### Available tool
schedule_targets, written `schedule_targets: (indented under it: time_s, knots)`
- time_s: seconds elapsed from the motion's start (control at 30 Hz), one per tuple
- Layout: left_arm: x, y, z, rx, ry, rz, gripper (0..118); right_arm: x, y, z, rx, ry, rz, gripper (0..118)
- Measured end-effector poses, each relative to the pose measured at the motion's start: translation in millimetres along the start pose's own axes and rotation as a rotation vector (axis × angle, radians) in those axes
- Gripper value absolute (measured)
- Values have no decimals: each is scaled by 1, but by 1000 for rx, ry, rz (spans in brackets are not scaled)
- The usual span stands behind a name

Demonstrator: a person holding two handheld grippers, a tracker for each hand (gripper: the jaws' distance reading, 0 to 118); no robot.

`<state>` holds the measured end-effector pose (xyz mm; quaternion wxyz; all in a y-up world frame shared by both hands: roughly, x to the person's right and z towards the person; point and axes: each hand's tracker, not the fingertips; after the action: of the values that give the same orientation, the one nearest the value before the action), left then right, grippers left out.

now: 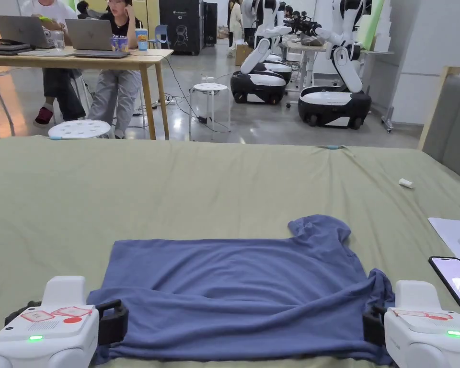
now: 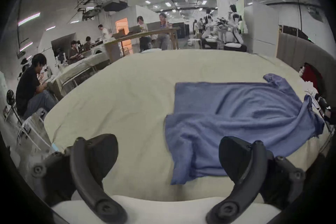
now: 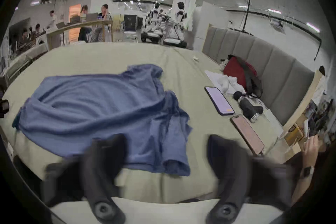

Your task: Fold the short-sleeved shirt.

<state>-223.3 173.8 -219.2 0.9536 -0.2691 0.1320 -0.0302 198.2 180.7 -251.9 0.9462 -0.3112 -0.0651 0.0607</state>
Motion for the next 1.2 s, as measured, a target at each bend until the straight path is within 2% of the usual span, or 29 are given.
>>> schedule_targets:
  time_s: [0.03, 0.07, 0.1, 0.13, 0.17, 0.23, 0.37, 0.43, 0.63, 0.7, 0.73, 0.77, 0.8, 0.83, 0.87, 0.9, 0.93, 0.97, 1.17, 1.2]
  knots:
    - [5, 2, 0, 6, -7, -14, 94, -3, 1, -3, -10, 6, -4, 29]
    - [9, 4, -3, 8, 3, -24, 74, -6, 1, -6, -13, 5, -5, 2]
    - [13, 6, -7, 6, 12, -26, 35, -10, 1, -8, -13, 6, 0, 1]
    - [15, 8, -11, 5, 25, -18, 7, -13, 1, -8, -11, 20, 19, 1]
    - [15, 12, -15, 7, 28, -1, 0, -15, 1, -8, -8, 46, 30, 0]
    - [17, 25, -23, 1, -3, -4, 0, -19, 2, -7, 2, 75, 20, 0]
    - [27, 64, -53, 23, 29, -12, 0, -26, 6, -14, -1, 89, 56, 0]
    - [30, 88, -80, 10, 40, -26, 0, -27, 8, -18, -7, 101, 48, 0]
    - [26, 130, -175, -81, 3, 68, 0, -32, 6, -33, -29, 119, 49, 0]
    - [29, 133, -201, -146, 15, 42, 0, -33, 6, -40, -46, 118, 61, 0]
    - [33, 134, -215, -215, 66, 5, 7, -34, 6, -44, -52, 118, 66, 0]
    - [34, 132, -224, -208, 62, 6, 18, -34, 6, -47, -56, 119, 71, 0]
    - [35, 132, -233, -210, 43, -8, 25, -34, 6, -50, -62, 120, 76, 0]
    - [37, 130, -242, -212, 43, -4, 25, -35, 6, -53, -66, 123, 78, 0]
    - [38, 130, -248, -228, 53, 3, 48, -35, 7, -56, -71, 123, 79, 0]
    - [40, 128, -255, -251, 74, 16, 77, -36, 7, -57, -75, 124, 80, 0]
    - [40, 127, -262, -257, 73, 31, 91, -36, 7, -59, -78, 127, 81, 0]
    - [42, 127, -267, -260, 73, 29, 98, -37, 7, -61, -82, 127, 81, 0]
    - [55, 116, -293, -337, 78, -9, 95, -40, 5, -65, -98, 130, 88, 0]
    - [56, 111, -295, -343, 84, -13, 89, -40, 5, -66, -99, 128, 91, 0]
